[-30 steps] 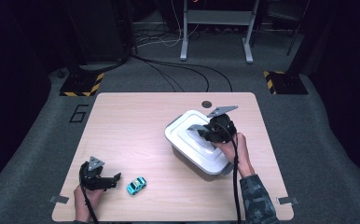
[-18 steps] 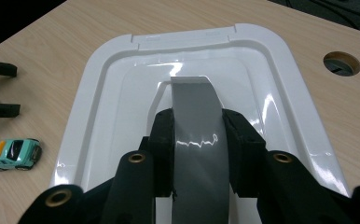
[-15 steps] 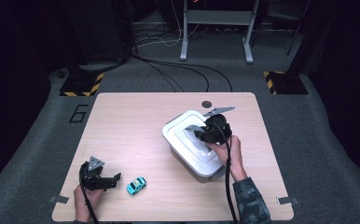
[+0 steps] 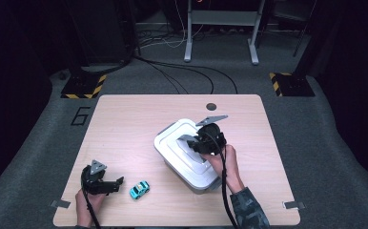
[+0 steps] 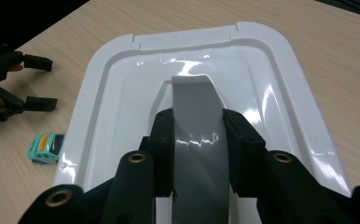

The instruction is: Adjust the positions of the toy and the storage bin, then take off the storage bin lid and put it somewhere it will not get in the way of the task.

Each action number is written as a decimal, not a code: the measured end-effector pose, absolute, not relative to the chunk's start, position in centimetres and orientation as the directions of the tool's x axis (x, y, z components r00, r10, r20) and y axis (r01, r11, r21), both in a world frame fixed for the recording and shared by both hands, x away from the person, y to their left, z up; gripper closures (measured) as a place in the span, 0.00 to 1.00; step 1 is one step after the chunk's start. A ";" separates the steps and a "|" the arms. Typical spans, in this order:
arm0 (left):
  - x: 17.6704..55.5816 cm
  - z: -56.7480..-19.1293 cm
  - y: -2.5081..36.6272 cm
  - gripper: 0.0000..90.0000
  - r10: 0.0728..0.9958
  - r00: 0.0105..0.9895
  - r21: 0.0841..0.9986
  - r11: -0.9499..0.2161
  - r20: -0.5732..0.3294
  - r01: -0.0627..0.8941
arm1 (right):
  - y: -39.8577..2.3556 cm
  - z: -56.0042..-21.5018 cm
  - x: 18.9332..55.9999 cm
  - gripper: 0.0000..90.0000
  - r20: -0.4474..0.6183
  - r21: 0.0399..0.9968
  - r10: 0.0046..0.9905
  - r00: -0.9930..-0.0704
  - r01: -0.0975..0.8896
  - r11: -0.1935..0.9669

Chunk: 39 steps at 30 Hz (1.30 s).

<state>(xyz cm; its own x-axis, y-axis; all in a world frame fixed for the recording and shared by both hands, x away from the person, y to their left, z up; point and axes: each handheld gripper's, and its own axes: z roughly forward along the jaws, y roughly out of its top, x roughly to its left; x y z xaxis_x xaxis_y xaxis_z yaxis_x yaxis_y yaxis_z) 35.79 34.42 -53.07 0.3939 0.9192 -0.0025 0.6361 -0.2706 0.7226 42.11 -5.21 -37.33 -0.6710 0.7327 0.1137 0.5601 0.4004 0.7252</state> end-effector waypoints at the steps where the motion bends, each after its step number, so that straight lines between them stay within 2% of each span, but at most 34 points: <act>1: 35.8 -53.1 34.4 0.04 0.919 0.394 0.723 -0.270 -0.003 0.636 | -5.1 -37.3 42.0 0.74 0.116 0.725 0.729 -0.675 0.559 0.402; 8: 35.8 -53.1 34.4 0.04 0.919 0.395 0.722 -0.271 -0.002 0.636 | -4.5 -37.4 41.2 0.74 0.115 0.726 0.714 -0.691 0.549 0.414; 18: 35.8 -53.1 34.4 0.05 0.918 0.397 0.732 -0.271 0.001 0.625 | -4.2 -37.2 40.8 0.74 0.050 0.736 0.711 -0.702 0.507 0.448; 39: 35.8 -53.1 34.4 0.05 0.917 0.400 0.726 -0.275 -0.001 0.631 | -6.3 -34.0 40.2 0.74 -0.010 0.779 0.715 -0.699 0.443 0.444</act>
<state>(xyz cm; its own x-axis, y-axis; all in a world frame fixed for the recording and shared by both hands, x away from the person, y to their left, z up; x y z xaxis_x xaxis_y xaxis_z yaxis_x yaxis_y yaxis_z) 35.79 34.42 -53.07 0.3997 0.9166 -0.0006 0.6307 -0.2746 0.7259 40.24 -6.33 -33.98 -0.6993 0.7148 -0.0099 0.4425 0.4438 0.7793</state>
